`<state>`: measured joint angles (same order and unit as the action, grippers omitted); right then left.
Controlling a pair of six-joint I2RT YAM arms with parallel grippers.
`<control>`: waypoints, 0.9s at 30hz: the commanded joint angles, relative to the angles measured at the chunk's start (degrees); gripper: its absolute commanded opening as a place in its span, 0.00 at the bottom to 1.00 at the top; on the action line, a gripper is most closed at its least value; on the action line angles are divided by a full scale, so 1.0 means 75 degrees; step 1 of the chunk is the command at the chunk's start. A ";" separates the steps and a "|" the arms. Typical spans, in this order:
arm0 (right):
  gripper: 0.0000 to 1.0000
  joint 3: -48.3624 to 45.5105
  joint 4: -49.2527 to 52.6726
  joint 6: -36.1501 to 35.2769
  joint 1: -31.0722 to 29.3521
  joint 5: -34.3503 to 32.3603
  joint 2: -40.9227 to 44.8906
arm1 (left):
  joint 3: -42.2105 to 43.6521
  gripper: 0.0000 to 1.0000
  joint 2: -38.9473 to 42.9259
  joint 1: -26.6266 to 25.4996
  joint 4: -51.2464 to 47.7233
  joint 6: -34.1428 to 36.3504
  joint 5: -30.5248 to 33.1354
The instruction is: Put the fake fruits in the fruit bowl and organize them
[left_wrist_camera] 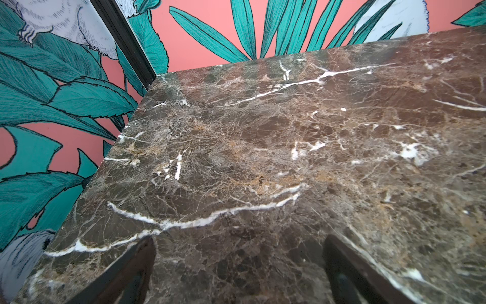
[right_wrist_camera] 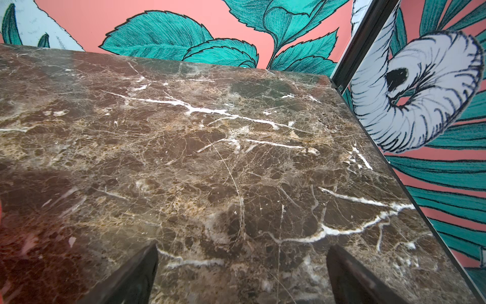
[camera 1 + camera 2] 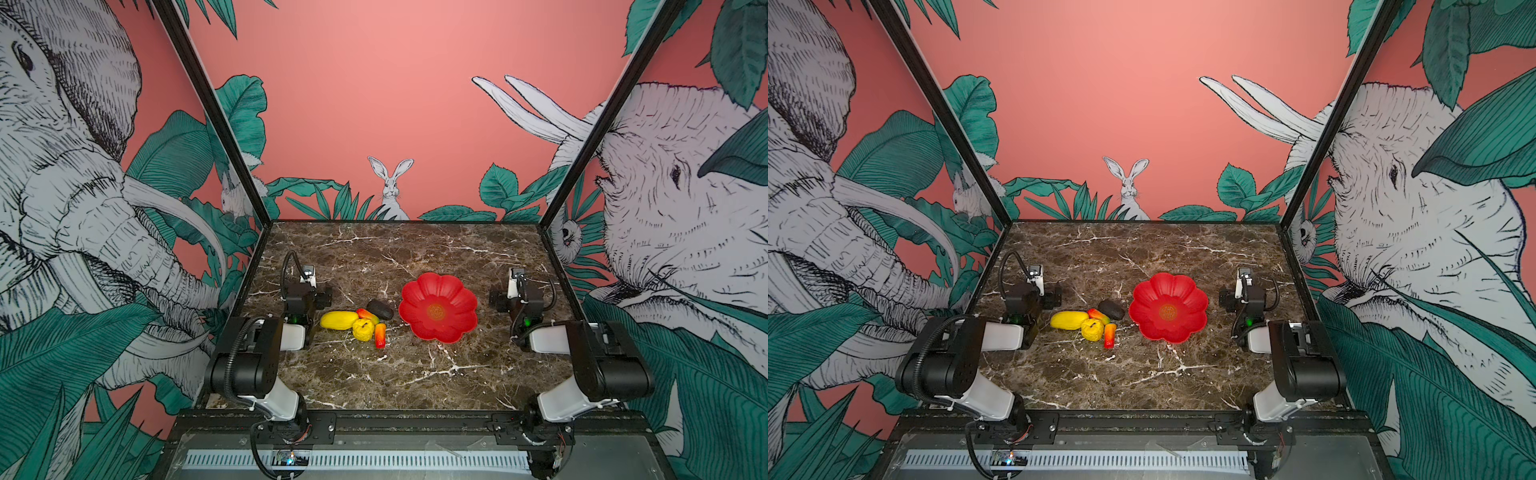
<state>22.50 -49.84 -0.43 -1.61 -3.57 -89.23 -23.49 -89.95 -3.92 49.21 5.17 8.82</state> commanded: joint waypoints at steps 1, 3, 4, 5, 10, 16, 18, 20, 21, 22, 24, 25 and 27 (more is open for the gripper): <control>0.99 0.0058 -0.0177 0.0010 0.0028 0.0075 0.0062 | 0.0026 1.00 0.0137 0.0031 0.0142 0.0073 -0.0040; 0.99 0.0048 -0.0186 0.0010 0.0031 0.0078 0.0062 | 0.0035 1.00 0.0148 0.0028 0.0161 0.0078 -0.0033; 0.99 0.0047 -0.0194 0.0010 0.0028 0.0078 0.0062 | 0.0043 1.00 0.0166 0.0030 0.0165 0.0084 -0.0047; 0.99 0.0003 -0.0262 0.0006 0.0027 0.0078 0.0081 | 0.0049 1.00 0.0180 0.0026 0.0227 0.0096 -0.0047; 0.99 -0.0150 0.0941 -0.0291 -0.0257 -0.0151 0.1973 | -0.0379 1.00 0.2090 0.0040 -0.2193 -0.0049 -0.0137; 0.99 0.1327 0.4053 -0.0698 -0.1522 -0.0260 0.3402 | -0.1745 1.00 0.4934 -0.0016 -0.6100 -0.0716 -0.0719; 0.99 0.1898 0.4865 -0.0795 -0.2025 0.0008 0.3321 | -0.2354 1.00 0.5395 -0.0028 -0.7234 -0.0750 -0.0573; 0.99 0.2704 0.5818 -0.0897 -0.2590 0.0588 0.3001 | -0.3044 1.00 0.5640 -0.0017 -0.8352 -0.0761 -0.0557; 0.99 0.3039 0.6158 -0.0916 -0.2840 0.0751 0.2808 | -0.3291 1.00 0.5695 -0.0016 -0.8744 -0.0687 -0.0578; 0.99 0.3350 0.6510 -0.0916 -0.3094 0.0870 0.2588 | -0.3602 1.00 0.5729 -0.0022 -0.9256 -0.0585 -0.0713; 0.99 0.4095 0.7127 -0.0904 -0.3674 0.1230 0.2010 | -0.4105 1.00 0.5714 -0.0018 -1.0119 -0.0223 -0.1024; 0.99 0.4378 0.7334 -0.0958 -0.3954 0.1330 0.1732 | -0.4279 1.00 0.5684 -0.0017 -1.0454 0.0012 -0.1252; 0.99 0.4888 0.7665 -0.1053 -0.4382 0.1386 0.1224 | -0.4401 1.00 0.5676 -0.0016 -1.0913 0.0456 -0.1870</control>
<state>54.92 -1.83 -6.66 -30.92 3.03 -76.40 -55.11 -46.52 -4.03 -17.78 3.68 1.06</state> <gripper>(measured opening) 0.990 0.996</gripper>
